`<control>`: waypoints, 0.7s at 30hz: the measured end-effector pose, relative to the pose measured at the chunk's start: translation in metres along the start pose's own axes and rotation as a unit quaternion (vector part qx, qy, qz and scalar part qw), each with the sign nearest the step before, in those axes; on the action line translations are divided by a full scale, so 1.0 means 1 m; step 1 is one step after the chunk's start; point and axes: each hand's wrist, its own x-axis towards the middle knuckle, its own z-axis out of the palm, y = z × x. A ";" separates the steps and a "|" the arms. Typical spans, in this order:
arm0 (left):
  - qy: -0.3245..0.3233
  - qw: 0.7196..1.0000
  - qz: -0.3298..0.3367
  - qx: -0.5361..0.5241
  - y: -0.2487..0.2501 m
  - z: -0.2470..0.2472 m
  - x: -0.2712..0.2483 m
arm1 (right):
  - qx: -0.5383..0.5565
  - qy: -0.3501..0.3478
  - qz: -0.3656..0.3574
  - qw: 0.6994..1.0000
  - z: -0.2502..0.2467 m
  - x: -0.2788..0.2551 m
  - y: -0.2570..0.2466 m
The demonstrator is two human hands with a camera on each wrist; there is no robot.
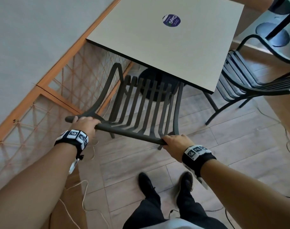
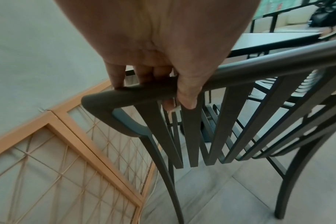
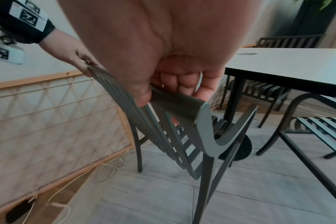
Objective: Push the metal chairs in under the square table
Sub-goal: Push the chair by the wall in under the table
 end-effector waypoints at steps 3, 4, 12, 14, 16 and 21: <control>0.046 0.998 -0.040 -0.034 0.000 0.005 0.010 | 0.046 0.006 0.032 0.998 -0.013 0.005 0.001; 0.049 0.996 -0.056 -0.046 0.000 0.005 0.011 | 0.059 0.012 0.038 0.997 -0.015 0.005 0.002; 0.030 0.994 -0.008 -0.107 0.037 -0.006 -0.011 | 0.122 0.009 0.055 0.991 -0.017 -0.023 0.019; 0.019 0.990 0.024 -0.140 0.056 -0.015 -0.027 | 0.137 0.024 0.056 0.989 -0.015 -0.036 0.024; 0.032 0.985 0.058 -0.160 0.072 -0.021 -0.043 | 0.143 0.037 0.062 0.987 -0.013 -0.050 0.031; 0.072 0.971 0.078 -0.213 0.101 -0.019 -0.079 | 0.167 0.033 0.096 0.981 0.009 -0.081 0.056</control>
